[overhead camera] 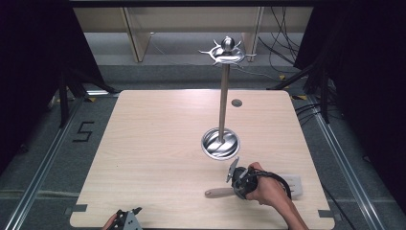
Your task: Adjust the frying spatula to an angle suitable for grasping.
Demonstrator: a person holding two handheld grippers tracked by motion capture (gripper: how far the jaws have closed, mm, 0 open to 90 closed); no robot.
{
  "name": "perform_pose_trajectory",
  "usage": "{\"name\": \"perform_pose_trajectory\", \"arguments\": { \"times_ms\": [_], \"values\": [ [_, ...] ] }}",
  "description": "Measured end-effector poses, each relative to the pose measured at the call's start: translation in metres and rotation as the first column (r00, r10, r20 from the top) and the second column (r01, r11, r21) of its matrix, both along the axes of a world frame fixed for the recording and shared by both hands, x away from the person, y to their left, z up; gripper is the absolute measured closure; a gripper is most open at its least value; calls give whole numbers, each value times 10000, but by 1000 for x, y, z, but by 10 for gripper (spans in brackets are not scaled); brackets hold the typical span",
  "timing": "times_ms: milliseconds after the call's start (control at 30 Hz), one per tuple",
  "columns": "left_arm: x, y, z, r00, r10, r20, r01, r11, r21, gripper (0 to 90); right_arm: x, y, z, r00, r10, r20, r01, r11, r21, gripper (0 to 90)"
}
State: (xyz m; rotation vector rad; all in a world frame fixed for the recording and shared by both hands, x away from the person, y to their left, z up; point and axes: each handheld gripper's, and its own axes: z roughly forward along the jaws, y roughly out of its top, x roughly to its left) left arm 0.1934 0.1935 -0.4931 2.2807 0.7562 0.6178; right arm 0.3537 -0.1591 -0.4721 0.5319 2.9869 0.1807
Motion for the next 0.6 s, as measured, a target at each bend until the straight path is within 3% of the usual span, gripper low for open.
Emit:
{"name": "perform_pose_trajectory", "arguments": {
  "times_ms": [100, 167, 233, 400, 433, 467, 500, 600],
  "values": [
    [-1, 1, 2, 9997, -188, -129, 191, 9996, 224, 185, 5, -1, -1, 9990, 438, -121, -439, 9990, -26, 689],
    [0, 0, 1, 9999, -135, -45, 136, 9997, 199, 185, 10, -1, -3, 9881, 1536, -63, -1535, 9880, 169, 706],
    [0, 0, 0, 9999, -97, 29, 96, 9998, 175, 185, 11, 0, -3, 9818, 1901, -41, -1900, 9816, 209, 717],
    [-1, 1, 2, 9998, -192, -82, 193, 9997, 135, 185, 12, 1, -3, 9796, 1998, -221, -1994, 9797, 209, 723],
    [-1, 1, 3, 9997, -217, -56, 218, 9995, 222, 184, 11, 1, -5, 9812, 1909, -279, -1896, 9809, 443, 726],
    [-1, 1, 3, 9998, -213, -22, 213, 9994, 258, 185, 10, 3, -3, 9801, 1982, -138, -1982, 9802, 16, 727],
    [-1, 0, 2, 9999, -139, 60, 138, 9997, 192, 185, 8, 4, -2, 9823, 1870, -84, -1871, 9823, -109, 729],
    [-1, 1, 3, 9997, -222, -54, 223, 9995, 221, 185, 9, 4, -2, 9836, 1805, -44, -1805, 9835, -116, 737]
  ]
}}
